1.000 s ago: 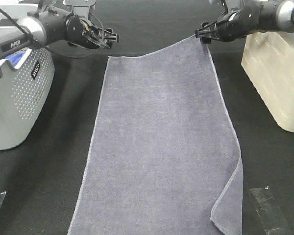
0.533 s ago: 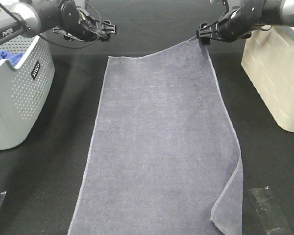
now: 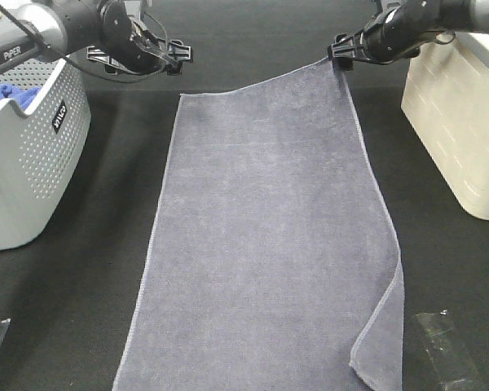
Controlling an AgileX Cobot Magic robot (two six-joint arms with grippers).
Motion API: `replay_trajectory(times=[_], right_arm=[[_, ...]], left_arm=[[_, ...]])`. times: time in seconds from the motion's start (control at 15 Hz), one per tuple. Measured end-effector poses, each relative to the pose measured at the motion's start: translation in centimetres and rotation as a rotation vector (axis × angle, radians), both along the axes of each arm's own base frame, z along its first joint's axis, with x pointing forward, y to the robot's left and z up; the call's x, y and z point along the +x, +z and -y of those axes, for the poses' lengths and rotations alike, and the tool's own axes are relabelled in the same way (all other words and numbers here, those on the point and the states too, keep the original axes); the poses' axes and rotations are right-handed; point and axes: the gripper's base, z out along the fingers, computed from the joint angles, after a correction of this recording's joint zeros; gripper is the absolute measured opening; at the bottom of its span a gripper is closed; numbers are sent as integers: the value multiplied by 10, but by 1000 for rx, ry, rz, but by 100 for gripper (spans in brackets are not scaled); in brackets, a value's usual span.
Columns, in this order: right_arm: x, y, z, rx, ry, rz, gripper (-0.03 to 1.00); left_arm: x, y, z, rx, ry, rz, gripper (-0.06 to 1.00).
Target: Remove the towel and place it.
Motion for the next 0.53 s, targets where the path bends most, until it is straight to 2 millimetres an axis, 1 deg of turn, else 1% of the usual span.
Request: replay_trajectory(times=[0.07, 0.2, 0.27, 0.4, 0.47, 0.53], right_arm=[[-2, 2, -5, -19, 18, -1, 59], [-4, 1, -13, -33, 39, -14, 11], [-5, 1, -15, -40, 47, -20, 2], [-5, 1, -15, -42, 48, -20, 0], [-5, 1, -15, -49, 51, -18, 15], [-5, 1, -15, -52, 52, -14, 38]], left_arm=[[0, 0, 0, -2, 0, -1, 78], [0, -1, 0, -1, 1, -7, 78], [-1, 0, 0, -2, 2, -8, 78], [-1, 0, 0, -3, 2, -10, 78], [-1, 0, 0, -3, 2, -10, 78], [-1, 1, 0, -3, 2, -9, 78]])
